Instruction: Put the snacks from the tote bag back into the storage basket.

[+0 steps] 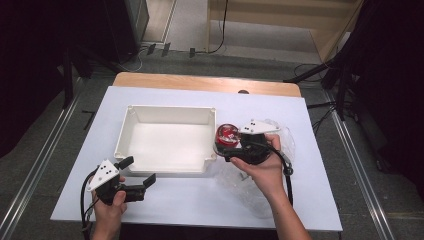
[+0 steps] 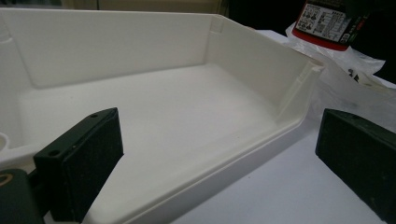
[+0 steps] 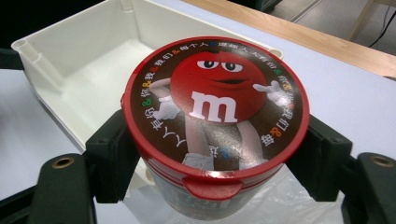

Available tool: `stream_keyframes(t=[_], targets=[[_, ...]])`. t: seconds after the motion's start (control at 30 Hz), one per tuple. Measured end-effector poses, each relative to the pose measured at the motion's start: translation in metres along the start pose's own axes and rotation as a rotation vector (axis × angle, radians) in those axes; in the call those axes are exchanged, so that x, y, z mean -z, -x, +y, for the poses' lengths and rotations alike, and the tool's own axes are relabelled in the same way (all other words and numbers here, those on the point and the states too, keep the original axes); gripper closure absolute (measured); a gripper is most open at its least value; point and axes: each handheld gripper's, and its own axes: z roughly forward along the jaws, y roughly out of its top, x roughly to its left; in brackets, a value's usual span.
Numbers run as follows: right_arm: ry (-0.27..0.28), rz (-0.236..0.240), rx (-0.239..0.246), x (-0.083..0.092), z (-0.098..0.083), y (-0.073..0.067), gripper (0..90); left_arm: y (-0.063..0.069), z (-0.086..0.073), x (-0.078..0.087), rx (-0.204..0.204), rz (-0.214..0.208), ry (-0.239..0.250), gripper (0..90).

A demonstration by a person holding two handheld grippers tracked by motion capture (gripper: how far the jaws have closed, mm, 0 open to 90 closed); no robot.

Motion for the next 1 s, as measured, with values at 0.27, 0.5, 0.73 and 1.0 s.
stream_keyframes(t=[0.27, 0.5, 0.73, 1.0], targets=[[-0.004, 0.003, 0.019, -0.003, 0.003, -0.004, 25.5, -0.001, 0.0, 0.001, 0.001, 0.004, -0.001, 1.0], [-0.002, 0.017, 0.021, -0.005, 0.007, -0.007, 25.5, -0.002, 0.002, 0.002, 0.015, -0.008, 0.007, 1.0], [-0.001, 0.027, 0.03, -0.009, 0.009, -0.009, 25.5, 0.0, 0.002, 0.002, 0.01, -0.007, 0.007, 1.0], [-0.004, 0.036, 0.032, -0.013, 0.009, -0.01, 25.5, 0.001, 0.002, 0.002, 0.001, -0.009, 0.011, 1.0]])
